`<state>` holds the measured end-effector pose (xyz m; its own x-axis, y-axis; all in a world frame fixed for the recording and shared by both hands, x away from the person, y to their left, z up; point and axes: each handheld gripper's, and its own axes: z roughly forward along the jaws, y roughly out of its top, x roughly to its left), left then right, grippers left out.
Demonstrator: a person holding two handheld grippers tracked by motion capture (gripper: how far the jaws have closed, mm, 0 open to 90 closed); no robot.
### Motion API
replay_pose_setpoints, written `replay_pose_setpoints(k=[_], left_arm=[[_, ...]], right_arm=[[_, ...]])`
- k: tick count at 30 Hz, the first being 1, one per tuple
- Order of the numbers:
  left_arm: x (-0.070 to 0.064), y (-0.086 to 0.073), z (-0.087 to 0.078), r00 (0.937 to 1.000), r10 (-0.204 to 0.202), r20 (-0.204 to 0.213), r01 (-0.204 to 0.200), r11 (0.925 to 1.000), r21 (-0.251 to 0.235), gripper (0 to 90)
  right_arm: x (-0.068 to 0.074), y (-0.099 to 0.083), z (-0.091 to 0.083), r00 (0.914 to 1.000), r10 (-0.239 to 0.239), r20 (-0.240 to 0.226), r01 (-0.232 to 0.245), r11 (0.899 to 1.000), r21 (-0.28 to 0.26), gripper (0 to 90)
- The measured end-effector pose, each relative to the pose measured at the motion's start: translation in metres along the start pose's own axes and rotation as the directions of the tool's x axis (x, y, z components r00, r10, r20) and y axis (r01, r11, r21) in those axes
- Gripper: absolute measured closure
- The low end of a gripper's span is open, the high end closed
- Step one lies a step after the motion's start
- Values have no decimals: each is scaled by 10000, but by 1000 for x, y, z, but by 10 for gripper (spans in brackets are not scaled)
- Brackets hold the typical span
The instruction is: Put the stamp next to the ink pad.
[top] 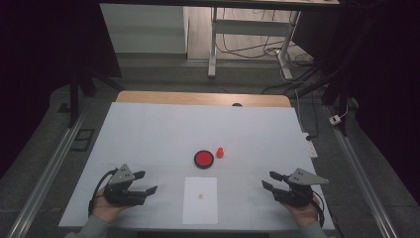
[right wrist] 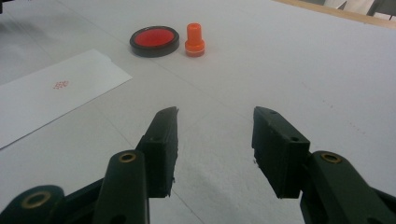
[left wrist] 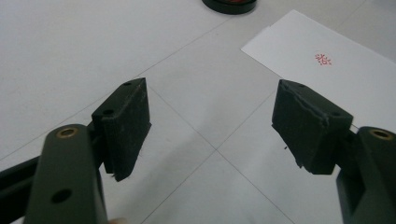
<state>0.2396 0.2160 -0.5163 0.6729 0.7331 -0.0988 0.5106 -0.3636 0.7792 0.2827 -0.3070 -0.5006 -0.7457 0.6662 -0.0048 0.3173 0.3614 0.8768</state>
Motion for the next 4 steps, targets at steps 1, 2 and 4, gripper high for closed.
replay_pose_setpoints(k=[1,2,4], left_arm=[[0,0,0,10000,4,-6,-4,10000,2,280],[0,0,0,10000,2,-11,-2,10000,-4,280],[0,0,0,10000,-11,-19,11,10000,-10,280]], right_arm=[[0,0,0,10000,1,-6,-1,10000,4,501],[0,0,0,10000,-18,-6,18,10000,13,499],[0,-1,0,10000,-13,-6,13,10000,-10,497]])
